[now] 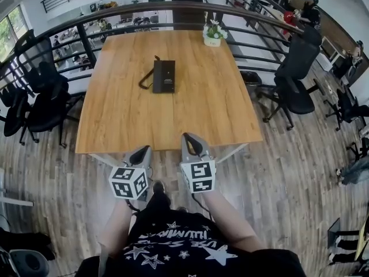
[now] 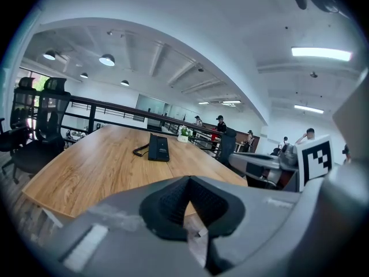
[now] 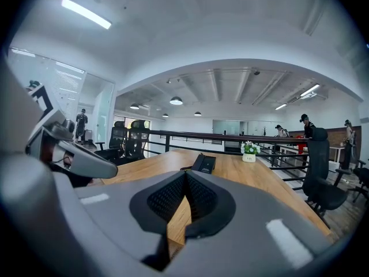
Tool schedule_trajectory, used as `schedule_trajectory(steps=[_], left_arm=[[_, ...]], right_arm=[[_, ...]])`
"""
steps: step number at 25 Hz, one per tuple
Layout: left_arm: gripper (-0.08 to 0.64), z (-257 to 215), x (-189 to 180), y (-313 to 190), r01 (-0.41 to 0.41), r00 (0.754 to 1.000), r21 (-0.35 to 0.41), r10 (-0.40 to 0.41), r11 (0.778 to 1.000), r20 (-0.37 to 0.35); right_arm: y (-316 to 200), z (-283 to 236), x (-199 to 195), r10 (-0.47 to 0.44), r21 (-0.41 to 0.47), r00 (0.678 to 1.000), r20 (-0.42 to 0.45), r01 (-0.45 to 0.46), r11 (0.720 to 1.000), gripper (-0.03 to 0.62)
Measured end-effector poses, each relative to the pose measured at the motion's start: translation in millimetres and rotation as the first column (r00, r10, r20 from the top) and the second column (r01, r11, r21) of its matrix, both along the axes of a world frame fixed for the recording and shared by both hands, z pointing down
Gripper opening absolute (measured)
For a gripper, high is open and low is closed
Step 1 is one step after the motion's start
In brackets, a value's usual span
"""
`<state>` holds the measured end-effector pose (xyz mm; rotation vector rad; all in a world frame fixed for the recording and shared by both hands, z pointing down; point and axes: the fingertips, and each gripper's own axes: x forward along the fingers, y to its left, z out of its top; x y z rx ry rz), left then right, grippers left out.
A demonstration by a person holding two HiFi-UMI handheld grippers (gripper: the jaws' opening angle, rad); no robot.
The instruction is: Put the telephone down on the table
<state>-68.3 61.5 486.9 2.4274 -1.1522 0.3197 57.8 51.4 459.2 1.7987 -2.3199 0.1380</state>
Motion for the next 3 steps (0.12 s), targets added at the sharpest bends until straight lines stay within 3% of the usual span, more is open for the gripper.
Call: schedule_trajectory(steps=[3], left_arm=[[0.002, 0.6, 9.7, 18.2, 0.007, 1.000, 0.008, -0.007, 1.000, -0.002]], right_arm=[[20.5, 2.2, 10.7, -0.003, -0.002, 1.000, -0.001, 0.003, 1.000, -0.002]])
